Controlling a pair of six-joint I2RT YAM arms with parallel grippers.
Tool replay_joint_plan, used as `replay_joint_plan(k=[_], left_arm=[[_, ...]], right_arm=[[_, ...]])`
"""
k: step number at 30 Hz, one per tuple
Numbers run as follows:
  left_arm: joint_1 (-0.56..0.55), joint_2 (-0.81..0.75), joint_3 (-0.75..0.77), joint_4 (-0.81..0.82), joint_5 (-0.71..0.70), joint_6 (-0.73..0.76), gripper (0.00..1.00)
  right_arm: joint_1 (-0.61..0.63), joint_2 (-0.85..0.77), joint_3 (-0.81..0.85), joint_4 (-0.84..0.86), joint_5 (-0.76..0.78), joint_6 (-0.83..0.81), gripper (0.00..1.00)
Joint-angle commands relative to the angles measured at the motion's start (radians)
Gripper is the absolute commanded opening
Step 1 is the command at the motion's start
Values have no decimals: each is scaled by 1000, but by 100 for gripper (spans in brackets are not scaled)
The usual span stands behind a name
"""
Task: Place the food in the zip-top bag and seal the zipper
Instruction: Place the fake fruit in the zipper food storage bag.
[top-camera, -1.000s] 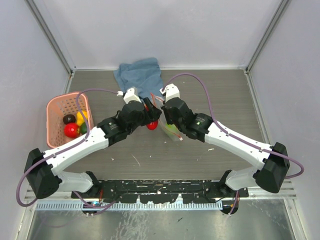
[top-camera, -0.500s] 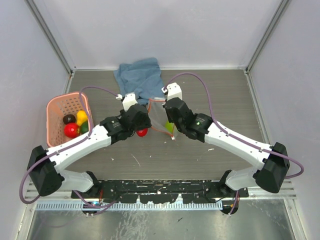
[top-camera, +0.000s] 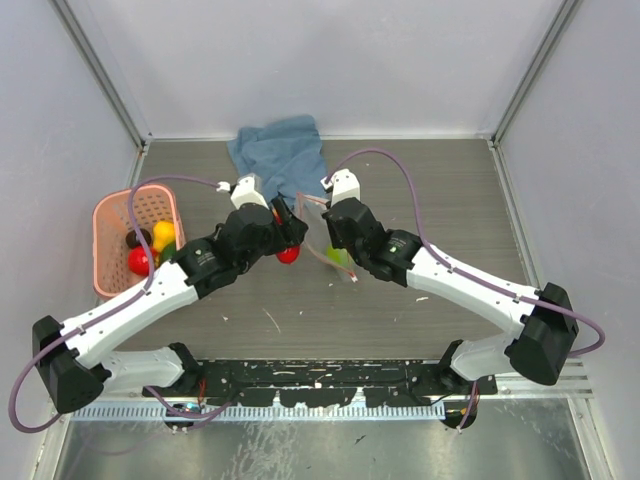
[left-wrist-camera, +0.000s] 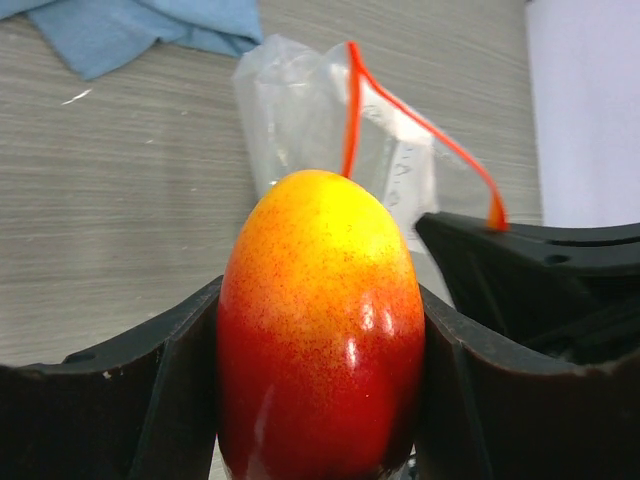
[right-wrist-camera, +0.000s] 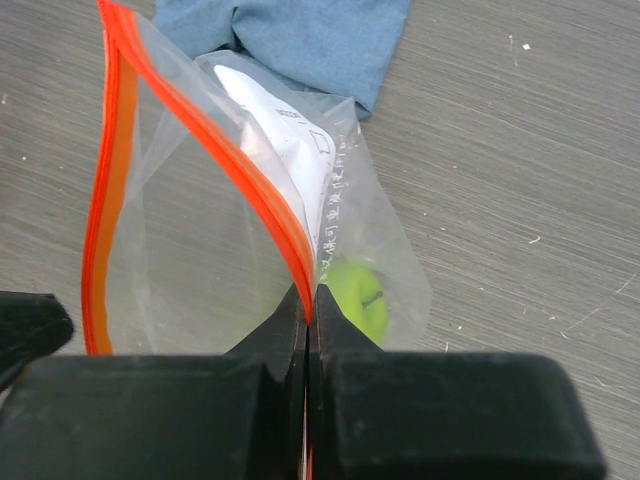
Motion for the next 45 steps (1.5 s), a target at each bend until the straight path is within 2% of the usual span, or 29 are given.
replay_joint_plan(k=[1, 11, 18, 25, 29, 40, 43, 45], left_arm=[[1, -25, -13, 220, 64, -17, 18], [0, 19, -121, 568, -2, -167, 13], [-12, 62, -182, 656, -97, -207, 12], [-99, 79, -235, 693, -313, -121, 12], [-125, 107, -240, 696, -385, -65, 12], [-154, 250, -141, 569, -443, 43, 20], [-155, 262, -121, 546, -437, 49, 25], [-156, 261, -111, 545, -419, 53, 34]], right_arm=[[7, -10, 1, 75, -44, 36, 1], [6, -54, -39, 129, -86, 105, 1], [6, -66, -47, 145, -99, 141, 1], [6, -92, -44, 150, -80, 152, 1], [6, -102, -42, 150, -78, 155, 1], [6, -107, -42, 162, -123, 153, 1], [6, -108, -44, 167, -135, 148, 1], [6, -103, -46, 166, -146, 149, 1]])
